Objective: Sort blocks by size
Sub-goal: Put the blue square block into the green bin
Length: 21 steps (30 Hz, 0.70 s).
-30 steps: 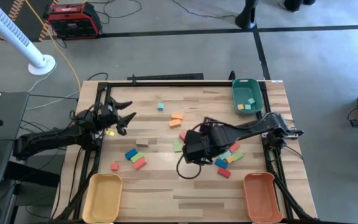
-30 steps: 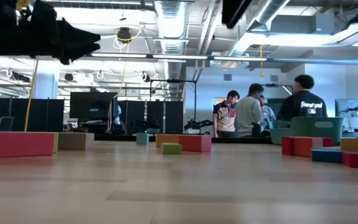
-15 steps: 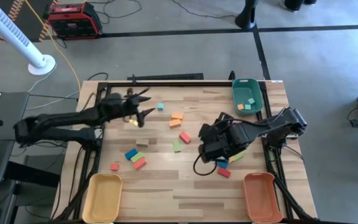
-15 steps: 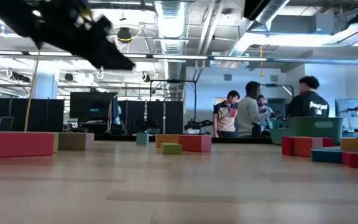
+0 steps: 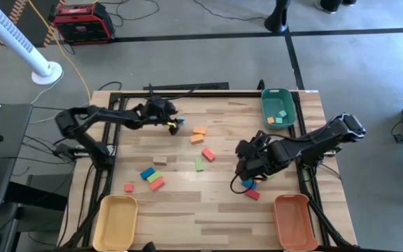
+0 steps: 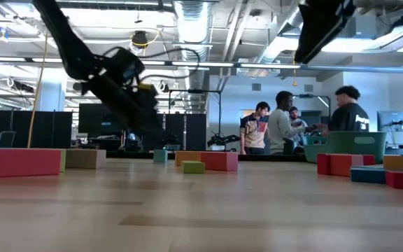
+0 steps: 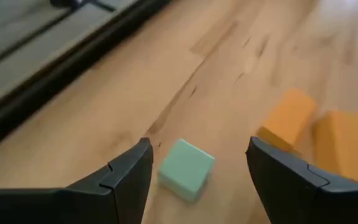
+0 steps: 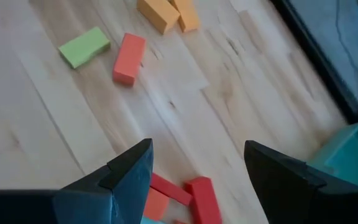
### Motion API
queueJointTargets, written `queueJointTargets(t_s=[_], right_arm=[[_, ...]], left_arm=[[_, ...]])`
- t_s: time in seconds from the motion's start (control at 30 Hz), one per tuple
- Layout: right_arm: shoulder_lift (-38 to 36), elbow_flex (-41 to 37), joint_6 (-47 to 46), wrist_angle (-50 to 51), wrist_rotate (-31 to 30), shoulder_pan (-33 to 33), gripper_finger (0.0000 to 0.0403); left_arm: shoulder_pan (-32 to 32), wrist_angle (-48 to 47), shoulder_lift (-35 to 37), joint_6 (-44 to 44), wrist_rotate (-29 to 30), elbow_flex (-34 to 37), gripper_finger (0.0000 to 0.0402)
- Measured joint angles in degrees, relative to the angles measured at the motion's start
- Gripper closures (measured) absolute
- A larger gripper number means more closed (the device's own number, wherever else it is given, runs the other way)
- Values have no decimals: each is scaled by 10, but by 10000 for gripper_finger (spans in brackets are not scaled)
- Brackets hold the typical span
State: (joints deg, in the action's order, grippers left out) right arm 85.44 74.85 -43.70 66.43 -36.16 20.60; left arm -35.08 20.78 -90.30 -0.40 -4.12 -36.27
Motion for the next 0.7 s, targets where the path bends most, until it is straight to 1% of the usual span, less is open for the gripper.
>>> queueJointTargets(t_s=[0.13, 0.3, 0.5, 0.7], right_arm=[[-24, -52, 0, -51, 0, 1, 121], [-40, -89, 1, -80, 0, 5, 121], [-42, -99, 6, -94, 1, 8, 121], [-41, -99, 31, -125, 0, 8, 121]], left_arm=[[0, 4, -45, -33, 14, -25, 154], [0, -5, -79, -72, 43, -40, 154], [8, -7, -93, -119, 33, -42, 154], [45, 25, -93, -154, 13, -42, 154]])
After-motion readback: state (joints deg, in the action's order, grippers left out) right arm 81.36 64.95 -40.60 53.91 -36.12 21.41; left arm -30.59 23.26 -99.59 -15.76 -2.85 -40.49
